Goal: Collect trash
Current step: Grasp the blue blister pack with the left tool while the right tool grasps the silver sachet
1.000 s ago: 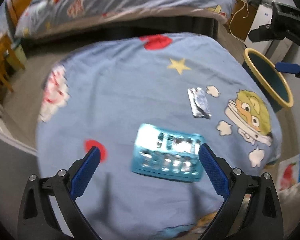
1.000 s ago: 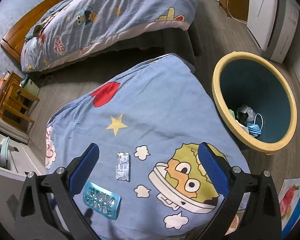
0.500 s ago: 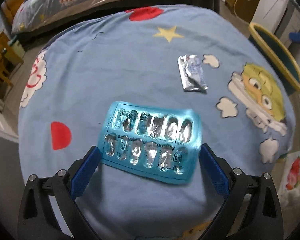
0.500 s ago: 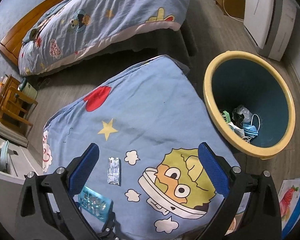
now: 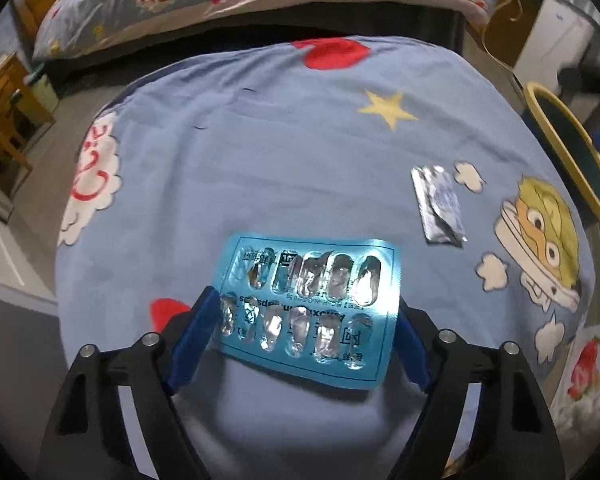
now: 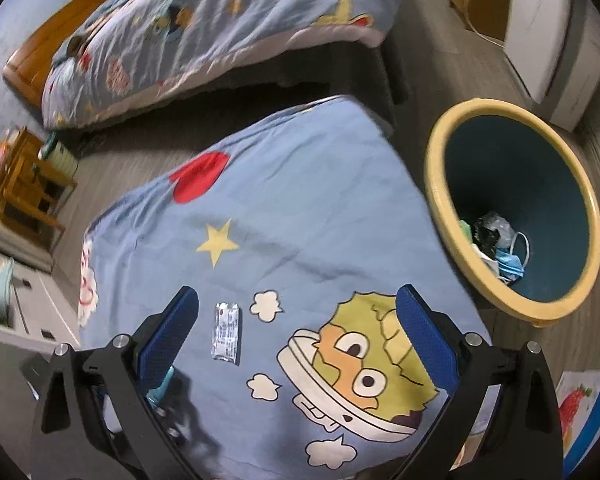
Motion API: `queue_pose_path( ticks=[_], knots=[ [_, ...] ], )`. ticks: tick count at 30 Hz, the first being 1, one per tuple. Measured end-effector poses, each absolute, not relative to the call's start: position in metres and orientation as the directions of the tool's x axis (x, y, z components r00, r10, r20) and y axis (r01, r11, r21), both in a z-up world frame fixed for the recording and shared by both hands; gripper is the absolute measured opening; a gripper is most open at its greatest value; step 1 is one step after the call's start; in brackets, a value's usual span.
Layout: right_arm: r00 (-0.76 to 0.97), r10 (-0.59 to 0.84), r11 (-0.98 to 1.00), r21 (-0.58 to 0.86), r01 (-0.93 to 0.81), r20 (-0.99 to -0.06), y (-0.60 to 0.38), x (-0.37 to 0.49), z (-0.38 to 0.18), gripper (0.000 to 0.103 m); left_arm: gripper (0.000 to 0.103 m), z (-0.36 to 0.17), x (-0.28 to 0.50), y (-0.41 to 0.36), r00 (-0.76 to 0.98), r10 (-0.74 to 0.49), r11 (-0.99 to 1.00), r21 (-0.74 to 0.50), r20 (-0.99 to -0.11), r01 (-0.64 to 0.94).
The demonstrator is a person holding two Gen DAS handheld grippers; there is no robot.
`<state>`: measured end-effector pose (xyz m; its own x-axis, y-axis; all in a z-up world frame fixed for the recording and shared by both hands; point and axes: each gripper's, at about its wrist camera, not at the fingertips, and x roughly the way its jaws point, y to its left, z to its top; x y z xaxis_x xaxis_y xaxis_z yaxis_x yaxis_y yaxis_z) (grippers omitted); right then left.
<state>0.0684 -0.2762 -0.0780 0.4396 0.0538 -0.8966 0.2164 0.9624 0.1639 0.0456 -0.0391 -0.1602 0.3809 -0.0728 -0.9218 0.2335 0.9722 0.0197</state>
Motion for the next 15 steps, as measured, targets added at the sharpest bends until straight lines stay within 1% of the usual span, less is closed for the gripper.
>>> queue_pose_path(
  ticks=[1,3,4,5,6,7,8,9,10,11,12,13,15],
  knots=[
    [0.430,0.057,0.969,0.154,0.195,-0.901,-0.269,0.070,-0.083,0.097,0.073,-0.159,0.047,-0.036,0.385,-0.069,0.973,0.022,-0.921,0.228],
    [0.411,0.067,0.977,0.143,0.157,-0.909,-0.257,0.072,-0.090,0.097,0.073,-0.159,0.051,-0.032,0.382,-0.066,0.976,0.019,-0.922,0.215],
    [0.395,0.074,0.982,0.136,0.131,-0.916,-0.248,0.074,-0.096,0.092,0.073,-0.158,0.052,-0.031,0.389,-0.065,0.977,0.020,-0.919,0.211],
    [0.383,0.081,0.984,0.135,0.116,-0.920,-0.243,0.076,-0.100,0.088,0.071,-0.156,0.052,-0.031,0.395,-0.062,0.977,0.025,-0.917,0.211],
    [0.371,0.090,0.985,0.138,0.105,-0.924,-0.239,0.077,-0.104,0.080,0.059,-0.154,0.052,-0.030,0.405,-0.063,0.975,0.030,-0.912,0.220],
    [0.348,0.106,0.985,0.146,0.092,-0.932,-0.232,0.079,-0.111,0.075,0.059,-0.151,0.051,-0.031,0.410,-0.068,0.972,0.032,-0.910,0.233],
    [0.334,0.114,0.985,0.152,0.088,-0.935,-0.229,0.080,-0.115,0.072,0.058,-0.148,0.051,-0.031,0.416,-0.066,0.970,0.039,-0.907,0.240],
    [0.319,0.120,0.984,0.155,0.086,-0.940,-0.226,0.082,-0.121,0.067,0.055,-0.145,0.050,-0.031,0.421,-0.075,0.968,0.036,-0.904,0.249],
    [0.309,0.121,0.984,0.155,0.086,-0.943,-0.224,0.083,-0.124,0.064,0.046,-0.143,0.051,-0.029,0.425,-0.083,0.966,0.032,-0.902,0.256],
    [0.300,0.123,0.984,0.155,0.086,-0.946,-0.222,0.084,-0.127,0.062,0.042,-0.137,0.050,-0.027,0.430,-0.092,0.964,0.027,-0.898,0.263],
    [0.290,0.125,0.984,0.156,0.086,-0.949,-0.220,0.086,-0.131,0.058,0.036,-0.133,0.049,-0.025,0.434,-0.101,0.965,0.019,-0.895,0.263],
    [0.279,0.129,0.984,0.158,0.086,-0.952,-0.217,0.087,-0.135,0.056,0.035,-0.129,0.050,-0.022,0.440,-0.111,0.965,0.008,-0.891,0.261],
    [0.260,0.135,0.984,0.160,0.080,-0.956,-0.211,0.090,-0.141,0.052,0.027,-0.117,0.053,-0.014,0.456,-0.124,0.969,-0.008,-0.881,0.248]
  ],
)
